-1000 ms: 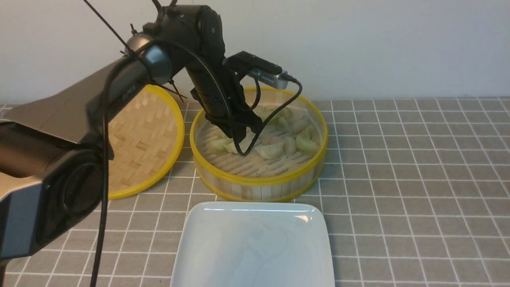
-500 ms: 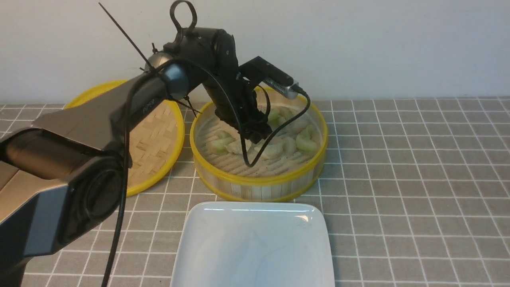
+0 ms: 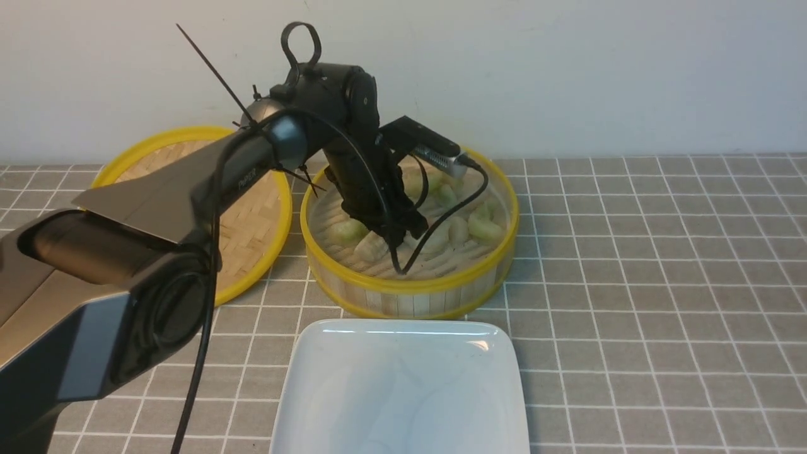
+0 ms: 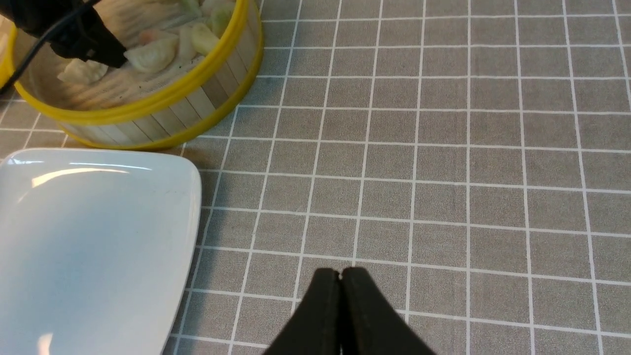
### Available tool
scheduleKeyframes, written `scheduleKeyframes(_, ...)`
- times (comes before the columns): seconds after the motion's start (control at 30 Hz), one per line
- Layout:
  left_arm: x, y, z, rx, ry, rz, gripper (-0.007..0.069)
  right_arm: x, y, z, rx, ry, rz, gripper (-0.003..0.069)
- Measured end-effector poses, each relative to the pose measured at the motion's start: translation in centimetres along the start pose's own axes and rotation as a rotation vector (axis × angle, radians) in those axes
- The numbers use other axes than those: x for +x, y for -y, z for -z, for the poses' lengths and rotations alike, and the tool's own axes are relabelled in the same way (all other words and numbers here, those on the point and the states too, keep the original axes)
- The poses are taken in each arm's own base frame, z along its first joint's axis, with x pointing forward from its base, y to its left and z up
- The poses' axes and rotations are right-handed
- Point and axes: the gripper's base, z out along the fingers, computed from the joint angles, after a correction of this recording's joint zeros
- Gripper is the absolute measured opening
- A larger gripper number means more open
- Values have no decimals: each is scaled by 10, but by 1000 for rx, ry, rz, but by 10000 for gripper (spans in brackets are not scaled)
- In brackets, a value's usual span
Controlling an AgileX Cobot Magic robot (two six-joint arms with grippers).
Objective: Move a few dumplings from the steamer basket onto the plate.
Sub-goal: Use the left arm to grab a dumpling from the steamer, then use the left arm to put the dumpling into the plate
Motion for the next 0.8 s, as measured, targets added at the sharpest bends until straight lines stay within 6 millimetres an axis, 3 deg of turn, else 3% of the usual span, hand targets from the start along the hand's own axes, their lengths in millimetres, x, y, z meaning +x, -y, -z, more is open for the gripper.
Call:
scheduleKeyframes(0.1,-2,1,9,7,-8,37,207,0,0,0,-2,-1,-1,-15)
scheduleKeyframes(0.23,-13,6,44,20,73,76,207,0,0,0,-1,-3,-1,-15)
scheduleKeyframes(0.3,-18,13,89,27,163,88,205,0,0,0,-1,-3,-1,-15)
scheduleKeyframes(0.33,-18,13,89,29,163,91,205,0,0,0,-1,-3,-1,-15)
scheduleKeyframes(0.4,-17,18,120,32,217,100,205,0,0,0,-1,-3,1,-15)
scheduleKeyframes(0.47,-5,32,169,52,276,107,205,0,0,0,-1,-3,22,-15)
scheduleKeyframes(0.53,3,39,187,51,292,93,205,0,0,0,-2,-4,26,-15)
scheduleKeyframes(0.63,32,59,218,59,279,65,205,0,-1,0,-10,-4,41,-15)
scheduleKeyframes(0.73,57,74,224,78,231,55,205,0,-2,0,-18,-4,39,-15)
scheduleKeyframes(0.8,75,83,213,101,162,56,205,0,-2,0,-22,-5,37,-15)
